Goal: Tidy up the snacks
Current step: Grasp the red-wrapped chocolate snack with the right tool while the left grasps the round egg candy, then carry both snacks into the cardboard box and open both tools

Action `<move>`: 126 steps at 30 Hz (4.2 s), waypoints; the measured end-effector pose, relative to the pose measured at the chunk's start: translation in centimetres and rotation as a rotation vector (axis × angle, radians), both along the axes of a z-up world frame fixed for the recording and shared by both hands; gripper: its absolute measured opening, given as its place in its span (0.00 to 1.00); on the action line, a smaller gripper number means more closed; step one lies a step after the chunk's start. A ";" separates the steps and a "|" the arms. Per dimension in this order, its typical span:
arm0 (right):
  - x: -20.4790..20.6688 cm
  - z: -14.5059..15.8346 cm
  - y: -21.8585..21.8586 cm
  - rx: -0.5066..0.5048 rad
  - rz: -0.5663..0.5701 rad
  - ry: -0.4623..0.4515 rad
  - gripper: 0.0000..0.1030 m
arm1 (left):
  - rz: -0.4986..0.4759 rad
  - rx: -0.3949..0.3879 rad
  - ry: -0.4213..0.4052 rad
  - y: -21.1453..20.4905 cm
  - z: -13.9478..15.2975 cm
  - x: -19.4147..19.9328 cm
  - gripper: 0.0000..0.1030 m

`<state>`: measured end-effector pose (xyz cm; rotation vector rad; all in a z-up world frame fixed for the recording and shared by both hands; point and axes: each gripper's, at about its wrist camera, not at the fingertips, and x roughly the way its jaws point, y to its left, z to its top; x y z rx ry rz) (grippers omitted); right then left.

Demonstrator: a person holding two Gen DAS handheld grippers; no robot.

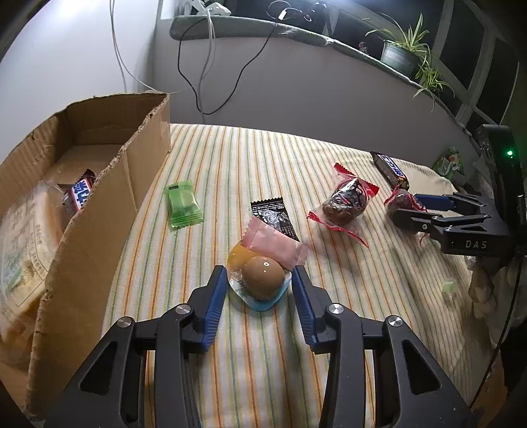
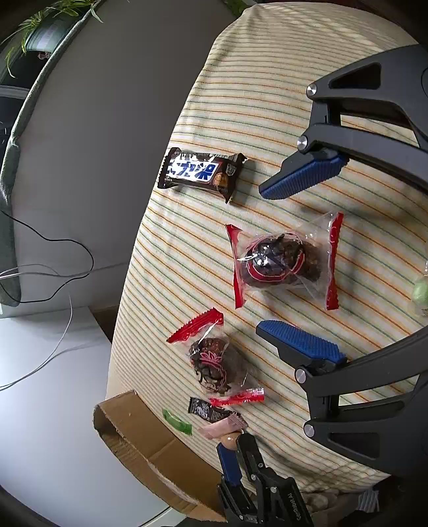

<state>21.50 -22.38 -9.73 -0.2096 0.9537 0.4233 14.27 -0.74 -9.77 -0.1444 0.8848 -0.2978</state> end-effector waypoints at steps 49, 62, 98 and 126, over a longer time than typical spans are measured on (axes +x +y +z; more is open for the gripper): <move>-3.7 7.1 6.3 0.059 0.083 -0.121 0.35 | 0.129 -0.019 -0.199 8.0 6.1 -6.1 0.32; -2.7 8.7 15.7 0.084 0.218 -0.132 0.35 | 0.240 -0.008 -0.206 14.1 5.7 -6.4 0.32; -1.0 4.5 28.5 0.076 0.380 -0.010 0.35 | 0.293 0.002 -0.176 17.9 3.7 -4.8 0.32; -3.9 7.7 26.4 0.067 0.379 -0.116 0.72 | 0.298 0.030 -0.217 16.2 5.9 -6.5 0.64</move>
